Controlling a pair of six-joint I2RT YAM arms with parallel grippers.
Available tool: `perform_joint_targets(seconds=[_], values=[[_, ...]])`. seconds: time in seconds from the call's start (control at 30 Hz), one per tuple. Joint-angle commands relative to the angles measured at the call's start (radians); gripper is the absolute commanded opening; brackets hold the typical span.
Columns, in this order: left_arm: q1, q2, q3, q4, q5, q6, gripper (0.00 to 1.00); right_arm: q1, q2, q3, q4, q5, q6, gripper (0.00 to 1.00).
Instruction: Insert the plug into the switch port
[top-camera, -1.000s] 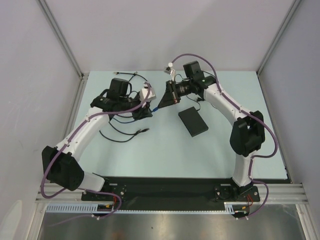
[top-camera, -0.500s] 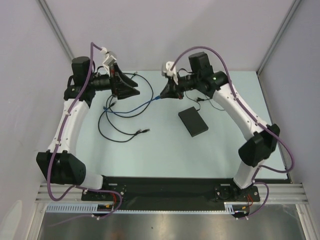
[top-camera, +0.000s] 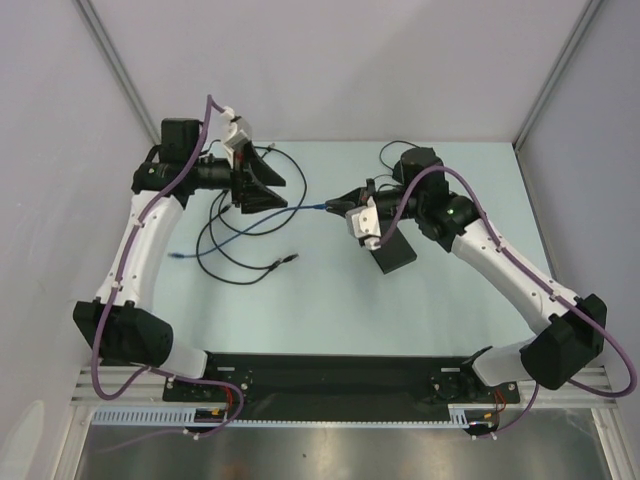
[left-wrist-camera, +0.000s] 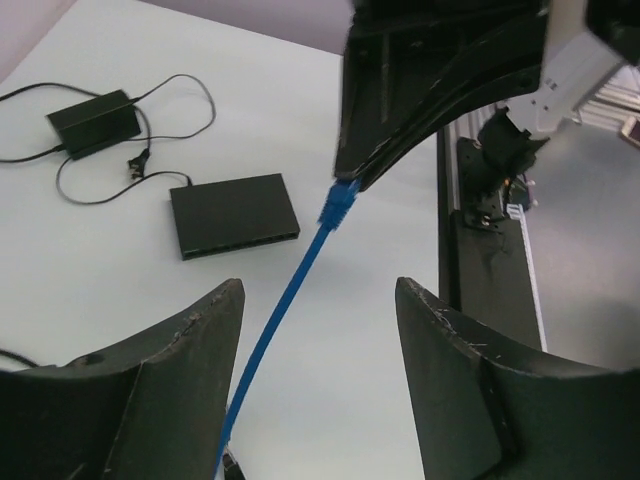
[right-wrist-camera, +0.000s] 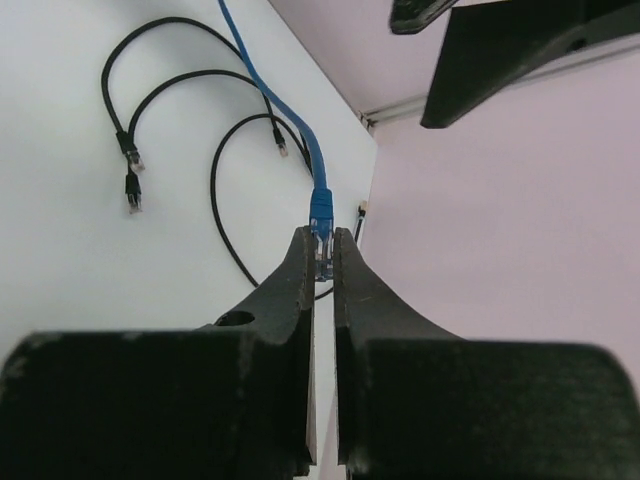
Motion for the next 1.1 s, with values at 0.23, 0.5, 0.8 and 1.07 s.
perform_joint_targets(seconds=[0.23,0.5,0.8,1.07], values=[[-0.14,-0.005,0.065,-0.309,-0.034,0.409,0.66,0.003,-0.107,-0.132,0.229,-0.104,-0.239,0.0],[-0.192,-0.007,0.048,-0.243,-0.092,0.39,0.55,0.004,-0.137,-0.192,0.274,-0.157,-0.271,0.0],[-0.204,-0.001,0.05,-0.217,-0.078,0.367,0.4,0.004,-0.154,-0.212,0.221,-0.181,-0.329,0.0],[-0.249,0.003,0.035,-0.2,-0.103,0.354,0.36,0.007,-0.157,-0.215,0.205,-0.172,-0.336,0.0]])
